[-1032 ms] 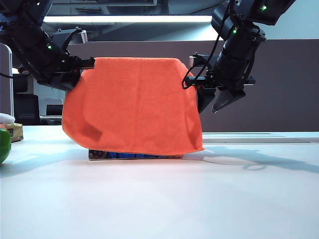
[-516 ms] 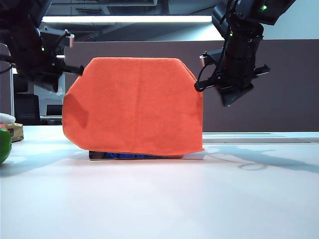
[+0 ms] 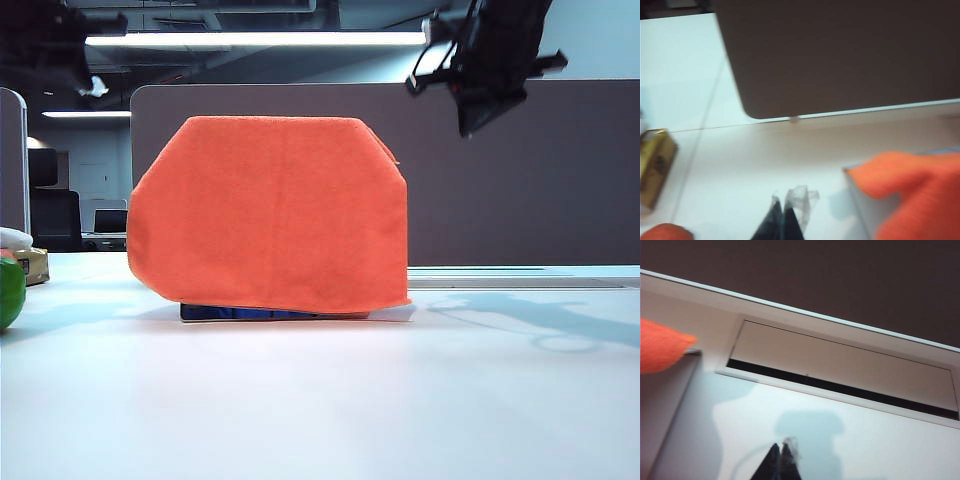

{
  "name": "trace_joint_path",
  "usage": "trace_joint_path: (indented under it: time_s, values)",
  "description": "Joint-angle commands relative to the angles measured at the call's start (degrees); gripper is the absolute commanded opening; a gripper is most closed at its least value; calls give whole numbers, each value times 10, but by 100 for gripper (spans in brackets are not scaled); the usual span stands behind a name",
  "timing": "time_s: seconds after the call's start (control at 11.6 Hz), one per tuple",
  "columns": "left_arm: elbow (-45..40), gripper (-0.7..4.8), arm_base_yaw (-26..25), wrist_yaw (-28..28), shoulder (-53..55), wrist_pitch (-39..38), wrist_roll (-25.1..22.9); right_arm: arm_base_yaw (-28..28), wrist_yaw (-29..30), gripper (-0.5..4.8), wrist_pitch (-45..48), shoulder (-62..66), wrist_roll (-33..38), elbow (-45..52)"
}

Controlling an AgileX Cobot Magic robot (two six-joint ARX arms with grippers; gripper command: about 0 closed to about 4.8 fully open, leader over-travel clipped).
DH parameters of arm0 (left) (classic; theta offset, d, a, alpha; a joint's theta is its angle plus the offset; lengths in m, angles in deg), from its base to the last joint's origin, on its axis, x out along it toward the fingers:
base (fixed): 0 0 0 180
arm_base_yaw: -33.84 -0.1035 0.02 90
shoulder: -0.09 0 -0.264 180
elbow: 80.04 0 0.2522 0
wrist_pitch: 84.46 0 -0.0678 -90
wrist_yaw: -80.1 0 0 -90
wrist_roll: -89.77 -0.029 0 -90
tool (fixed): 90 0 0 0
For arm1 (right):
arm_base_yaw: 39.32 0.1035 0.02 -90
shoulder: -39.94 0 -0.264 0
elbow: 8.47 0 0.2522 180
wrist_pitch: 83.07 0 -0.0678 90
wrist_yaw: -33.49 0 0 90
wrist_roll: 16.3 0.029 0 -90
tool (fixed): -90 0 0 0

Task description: Pick up the cloth from the table and use it to cover the mirror.

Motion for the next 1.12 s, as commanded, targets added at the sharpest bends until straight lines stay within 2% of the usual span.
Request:
trace_joint_path:
  time_s: [0.09, 0.17, 0.26, 0.34, 0.52, 0.69, 0.77, 0.95, 1.12]
  values:
    - [-30, -2, 1, 60, -44, -26, 2, 1, 47, -1, -12, -85, 3, 43]
    - [-39, -2, 1, 64, -52, -27, 5, 1, 47, -1, -1, -100, 3, 61]
    - [-82, -2, 1, 66, -96, -25, 17, 1, 52, -1, 43, -174, 3, 148]
    - [-97, -2, 1, 66, -111, -19, 17, 1, 62, -1, 61, -197, 2, 179]
    - [-189, -2, 2, 77, -189, 43, 63, 1, 105, -1, 170, -285, 2, 317]
    - [-219, -2, 2, 76, -211, 61, 64, 1, 123, -2, 204, -304, 2, 353]
    - [-269, -2, 2, 77, -250, 90, 66, 0, 138, -1, 248, -321, -2, 391]
    - [-312, -2, 2, 76, -298, 98, 68, 0, 154, -1, 283, -331, -2, 421]
    - [-330, -2, 2, 76, -332, 98, 68, 0, 163, -1, 286, -343, -3, 432]
